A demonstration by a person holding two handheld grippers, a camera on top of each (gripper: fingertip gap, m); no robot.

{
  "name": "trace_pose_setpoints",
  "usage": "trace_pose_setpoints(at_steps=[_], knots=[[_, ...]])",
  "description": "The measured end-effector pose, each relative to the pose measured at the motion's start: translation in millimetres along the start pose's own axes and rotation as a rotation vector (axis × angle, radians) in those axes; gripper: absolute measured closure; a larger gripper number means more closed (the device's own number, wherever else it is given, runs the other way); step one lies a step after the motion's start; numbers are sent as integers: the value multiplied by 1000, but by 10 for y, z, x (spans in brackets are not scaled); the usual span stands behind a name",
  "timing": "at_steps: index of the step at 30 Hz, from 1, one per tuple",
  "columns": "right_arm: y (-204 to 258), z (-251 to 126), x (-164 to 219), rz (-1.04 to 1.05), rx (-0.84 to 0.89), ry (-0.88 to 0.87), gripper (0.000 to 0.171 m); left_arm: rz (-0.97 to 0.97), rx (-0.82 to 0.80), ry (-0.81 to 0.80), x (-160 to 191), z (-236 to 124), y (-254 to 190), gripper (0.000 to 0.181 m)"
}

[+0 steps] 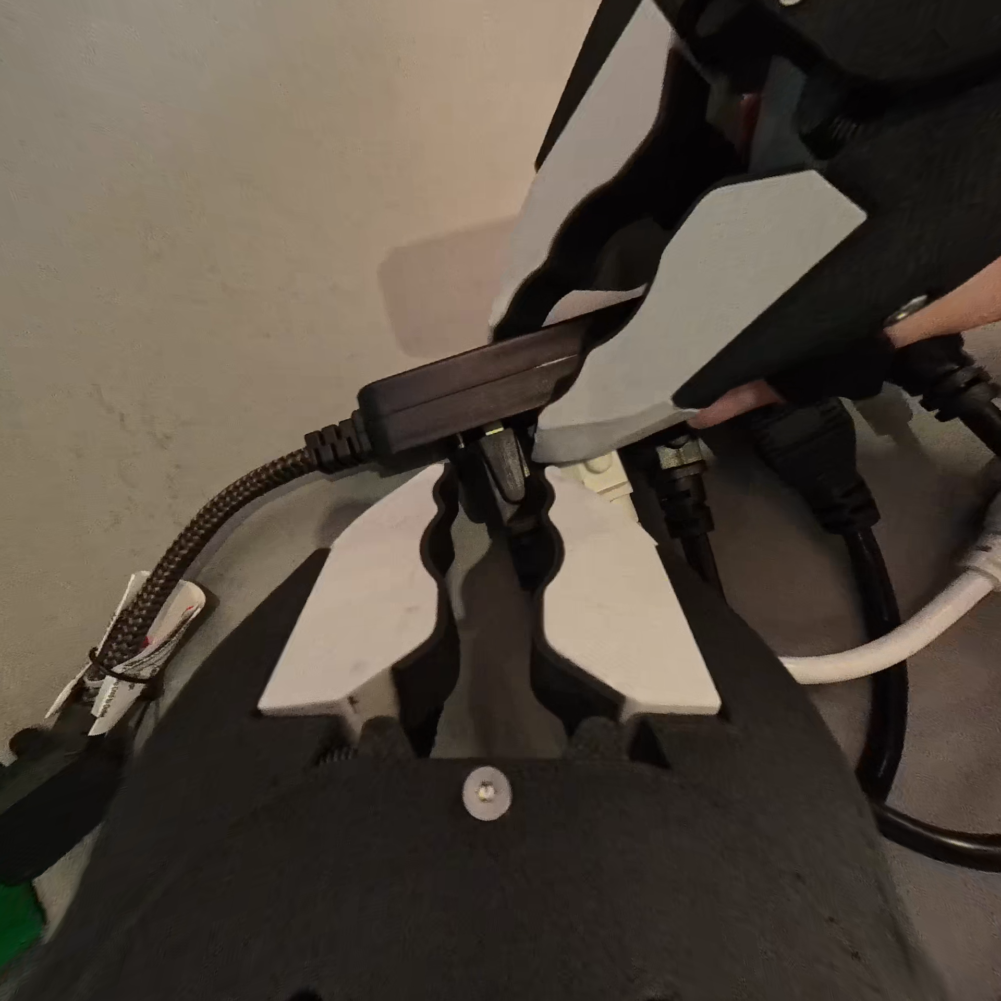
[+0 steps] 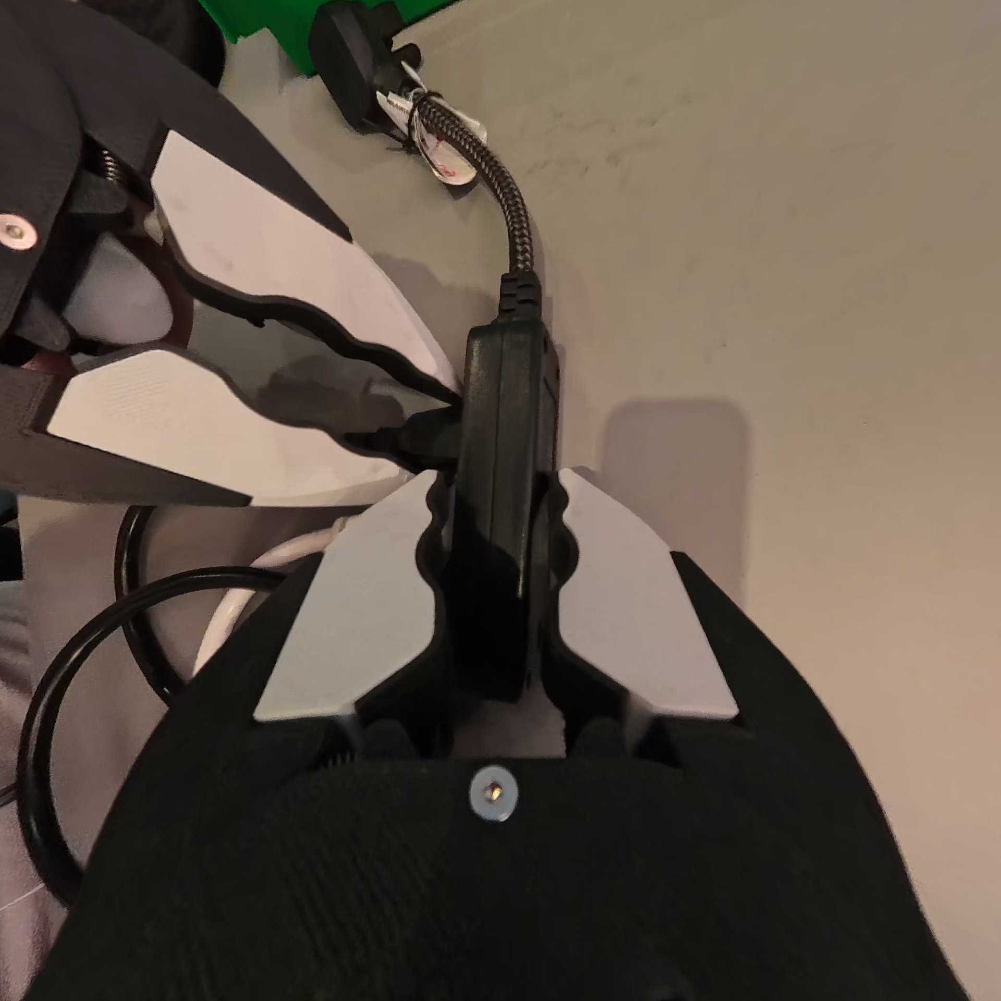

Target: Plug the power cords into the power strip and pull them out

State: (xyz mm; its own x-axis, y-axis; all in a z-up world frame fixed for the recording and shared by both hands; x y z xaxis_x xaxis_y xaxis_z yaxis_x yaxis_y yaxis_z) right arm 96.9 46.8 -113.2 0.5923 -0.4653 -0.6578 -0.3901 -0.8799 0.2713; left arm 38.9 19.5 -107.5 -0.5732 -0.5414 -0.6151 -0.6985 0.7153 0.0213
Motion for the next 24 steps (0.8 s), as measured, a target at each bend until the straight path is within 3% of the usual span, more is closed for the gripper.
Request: trace_pose_setpoints(at_steps=[6,12,15,18,24], knots=[[21,24,-46,-54,66,113,136,34,3,-43,41,-21,-9,154],[44,42,-43,22,36,101,135,-64,-28,11,71,-85,-26,156],[59,41,-42,21,59,103,135,-36,-61,95,133,-135,-15,147],[70,42,-39,16,80,96,135,-98,18,142,253,-38,-26,144],[35,32,-52,12,108,63,138,-82,63,74,232,28,-74,163]])
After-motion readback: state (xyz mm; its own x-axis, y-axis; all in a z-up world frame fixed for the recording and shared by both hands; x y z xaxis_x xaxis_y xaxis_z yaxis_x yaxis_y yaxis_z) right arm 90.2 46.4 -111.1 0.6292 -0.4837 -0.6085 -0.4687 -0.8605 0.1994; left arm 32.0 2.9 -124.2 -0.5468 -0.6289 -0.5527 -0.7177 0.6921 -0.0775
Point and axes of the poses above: each gripper's, where its closed fingertips meet, z out along the fingers, x out of its underside, y = z × x across the jaws, the point moved 4 cm from there along -z, back along the fingers, and after that the axes turned 1 degree about -y, right-handed, at the moved point
